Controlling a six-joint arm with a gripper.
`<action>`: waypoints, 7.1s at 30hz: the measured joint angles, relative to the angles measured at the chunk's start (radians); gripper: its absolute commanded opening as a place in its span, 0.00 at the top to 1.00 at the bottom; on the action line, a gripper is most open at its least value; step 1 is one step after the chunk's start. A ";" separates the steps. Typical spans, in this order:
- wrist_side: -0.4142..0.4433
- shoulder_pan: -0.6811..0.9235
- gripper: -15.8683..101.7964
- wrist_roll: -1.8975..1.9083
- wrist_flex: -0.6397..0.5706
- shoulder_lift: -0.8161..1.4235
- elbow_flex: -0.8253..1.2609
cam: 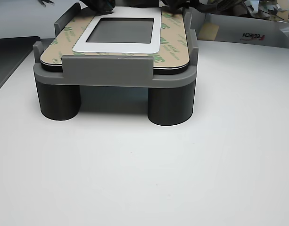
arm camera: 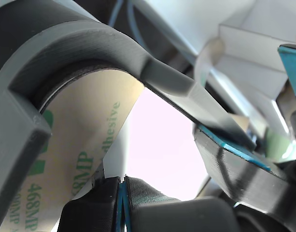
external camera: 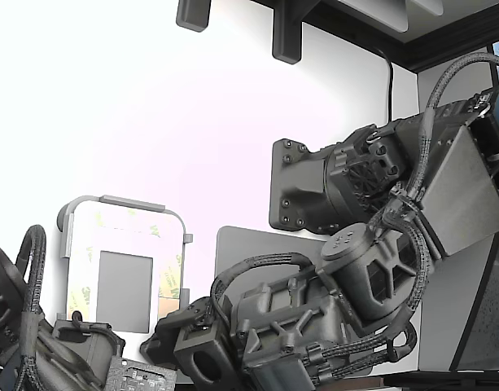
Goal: Peel off protective film from adhesive tape.
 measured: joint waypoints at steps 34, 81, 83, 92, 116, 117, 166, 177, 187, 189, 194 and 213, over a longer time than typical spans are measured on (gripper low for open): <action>-0.037 -0.021 0.96 -0.054 -0.074 -0.015 0.023; -0.012 0.009 0.96 0.009 -0.026 0.003 0.009; -0.009 0.009 0.96 0.009 -0.028 0.003 0.009; -0.009 0.009 0.96 0.009 -0.041 0.006 0.023; -0.009 0.017 0.96 0.005 -0.078 0.037 0.067; -0.009 0.017 0.96 0.005 -0.078 0.037 0.067; -0.040 -0.014 0.96 -0.060 -0.164 0.091 0.175; -0.058 -0.035 0.96 -0.069 -0.167 0.091 0.178; -0.072 -0.049 0.96 -0.078 -0.172 0.091 0.179; -0.075 -0.052 0.96 -0.081 -0.175 0.095 0.184; -0.083 -0.060 0.96 -0.087 -0.175 0.098 0.189; -0.121 -0.120 0.88 -0.124 0.002 0.202 0.141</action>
